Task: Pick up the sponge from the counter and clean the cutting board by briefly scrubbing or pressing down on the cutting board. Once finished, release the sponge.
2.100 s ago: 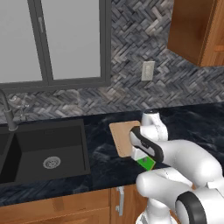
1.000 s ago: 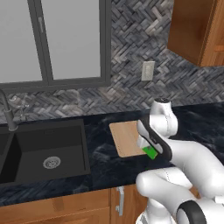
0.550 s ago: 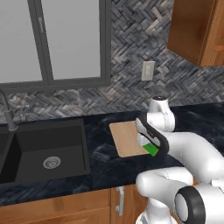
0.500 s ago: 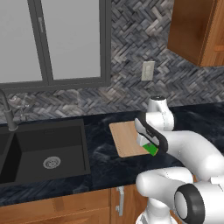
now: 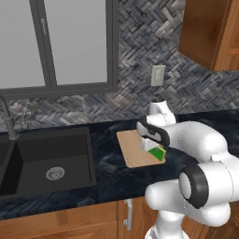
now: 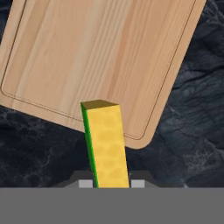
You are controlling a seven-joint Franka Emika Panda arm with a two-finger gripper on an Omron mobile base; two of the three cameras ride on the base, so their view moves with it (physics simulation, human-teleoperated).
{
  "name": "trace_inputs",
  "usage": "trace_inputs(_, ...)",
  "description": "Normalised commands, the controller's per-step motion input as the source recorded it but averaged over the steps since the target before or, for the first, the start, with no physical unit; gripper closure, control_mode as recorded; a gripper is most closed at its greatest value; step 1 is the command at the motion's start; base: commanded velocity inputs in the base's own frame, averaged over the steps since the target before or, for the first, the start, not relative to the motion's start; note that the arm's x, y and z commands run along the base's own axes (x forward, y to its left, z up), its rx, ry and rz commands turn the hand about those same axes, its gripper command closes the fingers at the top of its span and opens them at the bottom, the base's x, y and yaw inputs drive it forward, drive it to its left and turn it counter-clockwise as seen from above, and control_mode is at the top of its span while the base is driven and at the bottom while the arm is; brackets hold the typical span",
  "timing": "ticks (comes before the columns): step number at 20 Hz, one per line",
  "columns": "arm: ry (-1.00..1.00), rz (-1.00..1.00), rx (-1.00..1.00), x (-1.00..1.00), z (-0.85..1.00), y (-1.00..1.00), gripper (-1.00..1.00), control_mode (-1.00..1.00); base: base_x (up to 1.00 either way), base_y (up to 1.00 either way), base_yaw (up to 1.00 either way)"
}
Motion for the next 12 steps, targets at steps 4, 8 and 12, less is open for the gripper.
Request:
trace_inputs(4,0.01,0.01,0.00,0.39,-0.06,-0.01,1.00,-1.00,0.00,0.00,0.00)
trace_inputs(8,0.00,0.00,0.00,0.26,-0.15,0.00,1.00,-1.00,0.00,0.00,0.00)
trace_inputs(12,0.00,0.00,0.00,0.22,-0.19,0.00,1.00,-1.00,0.00,0.00,0.00)
